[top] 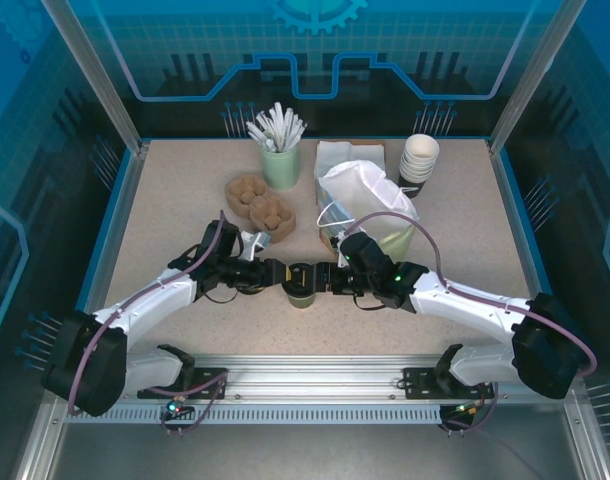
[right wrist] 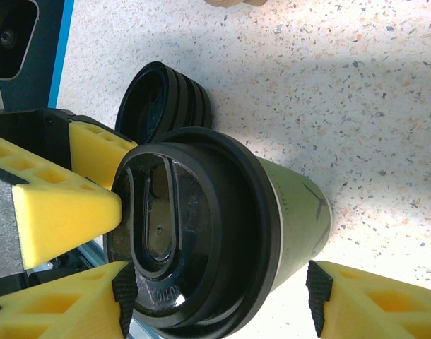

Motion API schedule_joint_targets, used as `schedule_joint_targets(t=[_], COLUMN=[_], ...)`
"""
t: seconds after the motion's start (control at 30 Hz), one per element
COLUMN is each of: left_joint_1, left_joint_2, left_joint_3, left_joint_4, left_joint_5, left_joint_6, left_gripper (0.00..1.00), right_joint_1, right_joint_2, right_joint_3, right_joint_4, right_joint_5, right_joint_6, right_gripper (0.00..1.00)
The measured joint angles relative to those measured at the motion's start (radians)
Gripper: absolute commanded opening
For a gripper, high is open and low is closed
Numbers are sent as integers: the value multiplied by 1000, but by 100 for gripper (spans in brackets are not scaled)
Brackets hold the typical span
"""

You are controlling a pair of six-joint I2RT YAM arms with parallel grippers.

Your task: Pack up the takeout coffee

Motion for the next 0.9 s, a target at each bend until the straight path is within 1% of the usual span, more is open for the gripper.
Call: schedule_joint_targets(t=[0.17, 0.3, 0.7, 0.9], left_joint_1=[0, 0, -9, -20], left_joint_2=[0, 0, 0, 0], left_joint_3=[0, 0, 0, 0], left_joint_4=[-5, -9, -11, -12], left_joint_5=[0, 0, 0, 0], left_joint_6=[3, 3, 3, 3], left_gripper=[52, 53, 55, 55], right_joint_1=[-3, -3, -4, -3], right_joint_2=[6, 7, 16, 16], right_joint_3=[9, 12, 12, 12], right_joint_4=[0, -1, -2, -9], right_joint_5=[0, 0, 1, 7], right_joint_6=[0, 0, 0, -3], right_gripper=[66, 60, 50, 49])
